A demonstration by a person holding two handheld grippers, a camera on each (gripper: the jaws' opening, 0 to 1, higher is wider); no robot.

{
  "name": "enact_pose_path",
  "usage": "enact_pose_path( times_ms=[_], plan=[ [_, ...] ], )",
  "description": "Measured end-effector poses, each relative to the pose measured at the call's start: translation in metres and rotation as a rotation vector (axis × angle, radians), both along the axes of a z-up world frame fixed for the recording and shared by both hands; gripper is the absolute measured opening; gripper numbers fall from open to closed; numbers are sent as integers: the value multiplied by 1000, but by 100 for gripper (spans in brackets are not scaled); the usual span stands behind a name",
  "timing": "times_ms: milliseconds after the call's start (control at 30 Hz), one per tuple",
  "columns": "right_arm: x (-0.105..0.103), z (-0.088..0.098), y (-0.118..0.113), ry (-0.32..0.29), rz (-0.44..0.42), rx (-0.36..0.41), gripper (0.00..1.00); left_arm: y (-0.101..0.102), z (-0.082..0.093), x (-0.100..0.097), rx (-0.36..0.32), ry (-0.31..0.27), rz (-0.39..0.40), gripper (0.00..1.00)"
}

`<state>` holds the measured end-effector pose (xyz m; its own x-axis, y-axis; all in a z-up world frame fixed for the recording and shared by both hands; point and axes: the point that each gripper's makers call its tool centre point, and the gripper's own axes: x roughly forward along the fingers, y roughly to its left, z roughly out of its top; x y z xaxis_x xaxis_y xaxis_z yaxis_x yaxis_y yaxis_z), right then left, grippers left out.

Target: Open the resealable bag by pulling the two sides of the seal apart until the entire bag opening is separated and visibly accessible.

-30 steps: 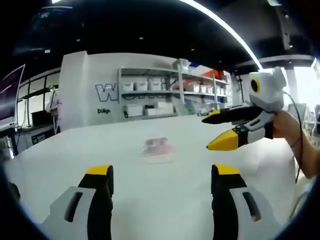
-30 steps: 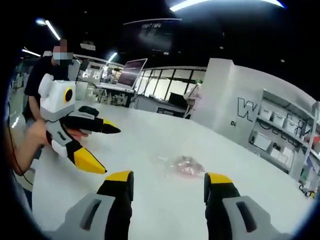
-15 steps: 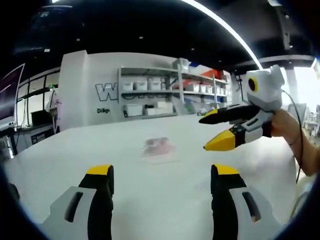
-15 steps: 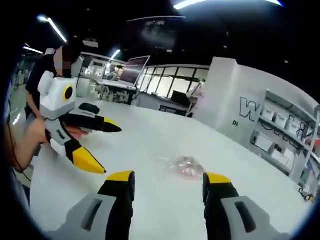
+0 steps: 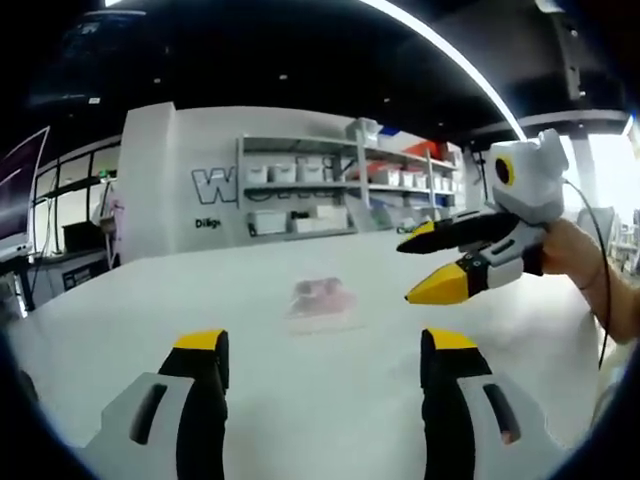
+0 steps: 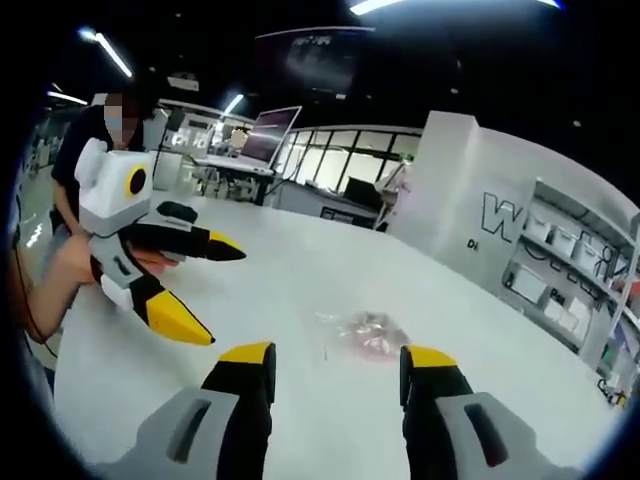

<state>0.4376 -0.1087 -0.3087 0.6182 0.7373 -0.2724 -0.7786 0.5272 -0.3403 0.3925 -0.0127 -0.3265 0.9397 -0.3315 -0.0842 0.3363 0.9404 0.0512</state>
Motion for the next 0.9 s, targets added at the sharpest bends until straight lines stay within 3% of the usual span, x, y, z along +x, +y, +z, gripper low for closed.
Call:
enact_pose_path(
  times_ms=[333,900],
  plan=[
    [4,-2,3,-17,11,-42,48,0,1,3,-30,7,-9,78],
    [10,1,18,-28,33,-59,44,0,-2,3,-15,14,-4,77]
  ],
)
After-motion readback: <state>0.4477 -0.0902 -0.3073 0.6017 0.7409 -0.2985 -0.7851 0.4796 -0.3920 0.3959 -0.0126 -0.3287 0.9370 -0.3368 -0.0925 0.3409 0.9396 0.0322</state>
